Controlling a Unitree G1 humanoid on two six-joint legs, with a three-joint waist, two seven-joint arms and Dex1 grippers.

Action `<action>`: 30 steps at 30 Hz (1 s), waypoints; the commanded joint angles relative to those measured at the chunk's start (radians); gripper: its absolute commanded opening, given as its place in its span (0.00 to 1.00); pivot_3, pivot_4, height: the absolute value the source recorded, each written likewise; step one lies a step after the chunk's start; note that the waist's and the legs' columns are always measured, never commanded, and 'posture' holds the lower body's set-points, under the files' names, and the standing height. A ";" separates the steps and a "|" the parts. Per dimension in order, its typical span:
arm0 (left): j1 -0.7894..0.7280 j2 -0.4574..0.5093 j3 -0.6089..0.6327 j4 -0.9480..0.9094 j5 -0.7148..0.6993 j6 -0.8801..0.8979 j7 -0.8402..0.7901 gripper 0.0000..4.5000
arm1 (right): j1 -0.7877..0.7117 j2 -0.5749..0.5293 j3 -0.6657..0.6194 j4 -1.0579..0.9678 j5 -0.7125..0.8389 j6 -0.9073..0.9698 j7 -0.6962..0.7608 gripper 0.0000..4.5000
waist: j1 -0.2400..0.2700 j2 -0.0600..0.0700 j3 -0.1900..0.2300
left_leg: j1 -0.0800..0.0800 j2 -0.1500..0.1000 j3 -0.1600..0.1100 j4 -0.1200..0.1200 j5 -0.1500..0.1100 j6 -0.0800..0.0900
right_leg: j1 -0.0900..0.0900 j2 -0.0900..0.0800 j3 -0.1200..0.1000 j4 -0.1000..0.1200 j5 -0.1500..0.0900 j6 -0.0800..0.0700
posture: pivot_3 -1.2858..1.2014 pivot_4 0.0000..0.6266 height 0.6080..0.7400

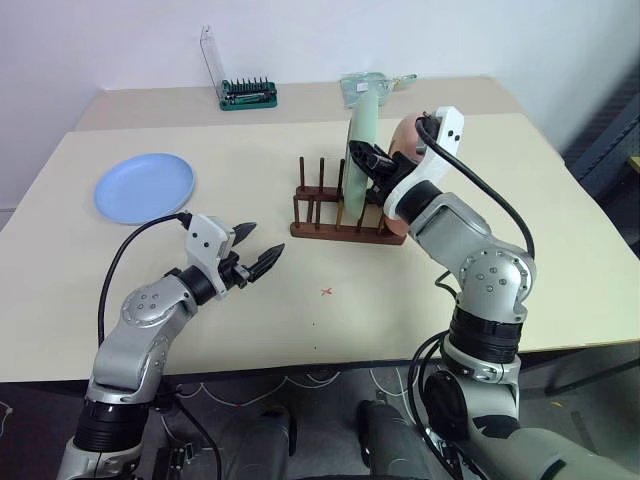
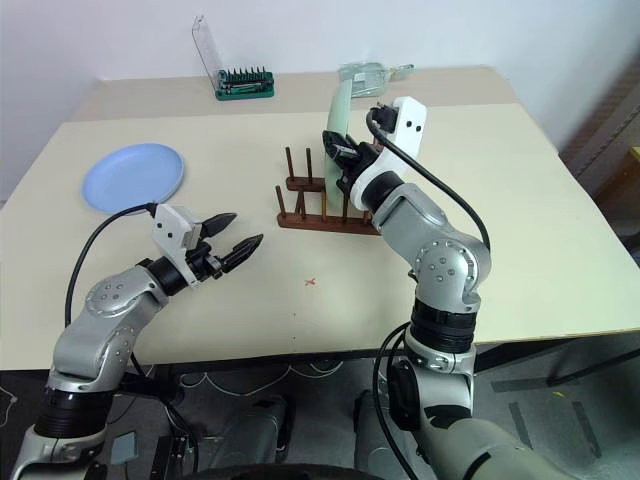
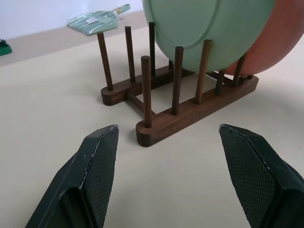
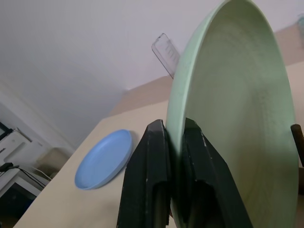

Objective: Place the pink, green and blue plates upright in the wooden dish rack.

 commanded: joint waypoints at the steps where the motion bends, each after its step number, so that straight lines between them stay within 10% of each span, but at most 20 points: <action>1: -0.002 -0.001 0.002 -0.024 0.008 -0.028 -0.004 0.78 | -0.026 -0.008 0.012 -0.029 0.019 -0.018 0.012 0.45 | 0.000 0.000 0.000 | 0.000 0.000 0.000 0.000 0.000 0.000 | 0.000 0.000 0.000 0.000 0.000 0.000 | 0.52 0.24 1.00; 4: -0.003 -0.001 0.003 -0.023 0.008 -0.029 -0.005 0.78 | -0.028 -0.022 0.025 -0.035 0.003 -0.031 0.019 0.78 | 0.000 0.000 0.000 | 0.000 0.000 0.000 0.000 0.000 0.000 | 0.000 0.000 0.000 0.000 0.000 0.000 | 0.52 0.24 1.00; 18: -0.024 -0.011 0.041 0.006 -0.006 -0.011 0.024 0.78 | -0.084 -0.335 0.311 -0.110 -0.347 -0.295 0.289 0.78 | 0.000 0.000 0.000 | 0.000 0.000 0.000 0.000 0.000 0.000 | 0.000 0.000 0.000 -0.001 0.000 0.000 | 0.52 0.24 1.00; 22: -0.103 -0.034 0.134 0.118 0.007 0.038 0.162 0.98 | -0.107 -0.425 0.393 -0.069 -0.484 -0.449 0.392 0.80 | 0.002 -0.001 0.000 | 0.000 0.000 0.000 0.000 0.000 0.000 | 0.000 0.000 -0.001 -0.001 0.000 0.001 | 0.52 0.24 1.00; 30: -0.408 -0.068 0.441 0.451 0.007 0.214 0.644 0.99 | -0.142 -0.381 0.457 0.026 -0.601 -0.596 0.490 0.80 | 0.001 -0.002 0.000 | 0.000 0.000 -0.001 0.001 0.000 -0.001 | 0.001 0.001 -0.001 -0.001 0.000 0.001 | 0.52 0.24 1.00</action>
